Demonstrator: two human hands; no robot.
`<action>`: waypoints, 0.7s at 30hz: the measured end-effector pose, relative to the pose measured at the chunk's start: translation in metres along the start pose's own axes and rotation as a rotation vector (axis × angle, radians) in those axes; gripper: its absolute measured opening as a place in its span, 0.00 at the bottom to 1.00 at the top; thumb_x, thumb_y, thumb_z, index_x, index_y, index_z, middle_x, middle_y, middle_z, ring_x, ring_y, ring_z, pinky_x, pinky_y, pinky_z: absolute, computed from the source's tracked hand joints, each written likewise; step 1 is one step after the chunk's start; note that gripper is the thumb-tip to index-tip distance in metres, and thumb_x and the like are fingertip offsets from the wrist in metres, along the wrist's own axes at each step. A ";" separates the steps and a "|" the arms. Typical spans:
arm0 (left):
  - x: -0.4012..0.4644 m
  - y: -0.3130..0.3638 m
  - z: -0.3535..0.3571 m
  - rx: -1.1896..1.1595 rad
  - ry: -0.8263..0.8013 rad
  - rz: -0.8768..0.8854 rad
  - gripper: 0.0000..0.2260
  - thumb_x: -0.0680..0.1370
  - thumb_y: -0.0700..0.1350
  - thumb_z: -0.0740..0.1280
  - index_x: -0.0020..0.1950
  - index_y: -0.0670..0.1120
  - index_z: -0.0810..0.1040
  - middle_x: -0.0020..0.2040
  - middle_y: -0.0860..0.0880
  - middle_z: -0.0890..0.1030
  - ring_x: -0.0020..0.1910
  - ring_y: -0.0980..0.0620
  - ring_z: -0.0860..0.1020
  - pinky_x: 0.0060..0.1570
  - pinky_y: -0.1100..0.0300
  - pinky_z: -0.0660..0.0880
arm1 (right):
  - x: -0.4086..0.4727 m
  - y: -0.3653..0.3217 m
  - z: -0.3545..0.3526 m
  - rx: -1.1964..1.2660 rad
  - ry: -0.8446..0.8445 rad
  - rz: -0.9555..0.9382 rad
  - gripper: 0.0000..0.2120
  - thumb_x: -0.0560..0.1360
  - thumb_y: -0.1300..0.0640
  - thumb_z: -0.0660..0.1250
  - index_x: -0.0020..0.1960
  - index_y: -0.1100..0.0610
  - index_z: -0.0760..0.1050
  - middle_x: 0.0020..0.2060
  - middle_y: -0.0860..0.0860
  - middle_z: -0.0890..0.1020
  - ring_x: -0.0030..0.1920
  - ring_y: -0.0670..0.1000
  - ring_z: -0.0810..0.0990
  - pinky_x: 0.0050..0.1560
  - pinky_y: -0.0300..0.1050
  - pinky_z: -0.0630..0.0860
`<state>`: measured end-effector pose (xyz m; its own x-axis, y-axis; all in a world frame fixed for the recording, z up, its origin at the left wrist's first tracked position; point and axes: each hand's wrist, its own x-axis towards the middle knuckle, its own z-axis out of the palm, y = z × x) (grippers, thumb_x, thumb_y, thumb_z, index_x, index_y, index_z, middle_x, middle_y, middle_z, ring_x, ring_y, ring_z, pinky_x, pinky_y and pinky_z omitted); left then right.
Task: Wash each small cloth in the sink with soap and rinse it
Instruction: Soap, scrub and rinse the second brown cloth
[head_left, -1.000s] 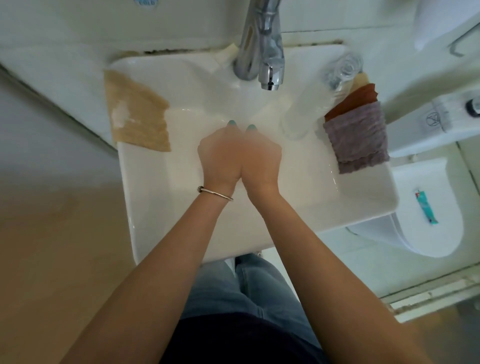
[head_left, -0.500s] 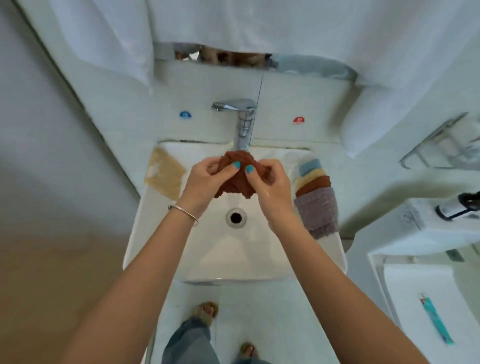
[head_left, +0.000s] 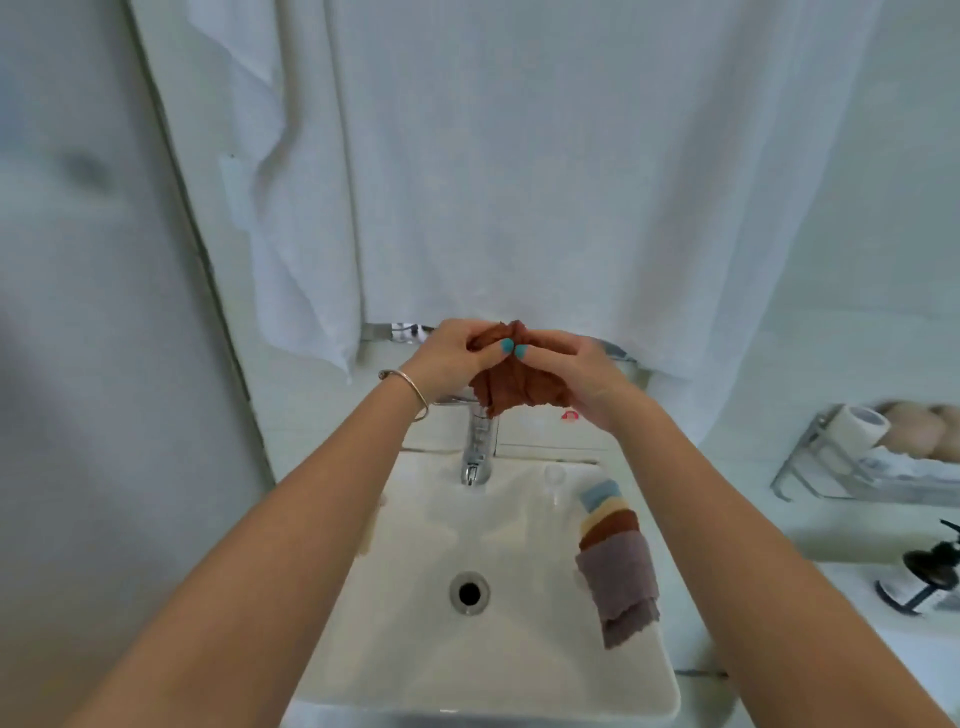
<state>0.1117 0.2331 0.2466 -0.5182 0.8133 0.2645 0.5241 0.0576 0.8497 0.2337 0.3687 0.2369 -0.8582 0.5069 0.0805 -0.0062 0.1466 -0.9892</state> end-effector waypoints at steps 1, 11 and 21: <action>0.005 0.005 -0.006 0.015 0.015 0.008 0.09 0.79 0.44 0.67 0.55 0.41 0.81 0.44 0.46 0.81 0.42 0.55 0.76 0.46 0.58 0.75 | 0.003 -0.007 -0.002 -0.033 0.013 -0.022 0.14 0.72 0.56 0.75 0.57 0.55 0.82 0.47 0.59 0.85 0.46 0.59 0.83 0.43 0.54 0.78; 0.023 0.019 -0.044 -0.161 0.096 0.033 0.10 0.73 0.46 0.74 0.49 0.40 0.81 0.43 0.44 0.84 0.41 0.50 0.81 0.42 0.59 0.80 | 0.005 -0.052 -0.020 -0.056 0.146 -0.094 0.11 0.70 0.56 0.77 0.50 0.55 0.80 0.43 0.54 0.85 0.43 0.55 0.84 0.44 0.50 0.82; 0.023 0.018 -0.087 -0.353 -0.051 -0.006 0.10 0.76 0.30 0.66 0.55 0.39 0.81 0.43 0.45 0.85 0.38 0.52 0.83 0.35 0.64 0.78 | 0.001 -0.081 -0.051 -0.015 0.065 -0.258 0.19 0.76 0.64 0.69 0.59 0.43 0.79 0.46 0.57 0.84 0.44 0.55 0.83 0.42 0.47 0.81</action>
<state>0.0503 0.2028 0.3076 -0.4819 0.8418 0.2431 0.2505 -0.1335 0.9589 0.2597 0.4007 0.3236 -0.7942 0.5049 0.3382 -0.2128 0.2903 -0.9330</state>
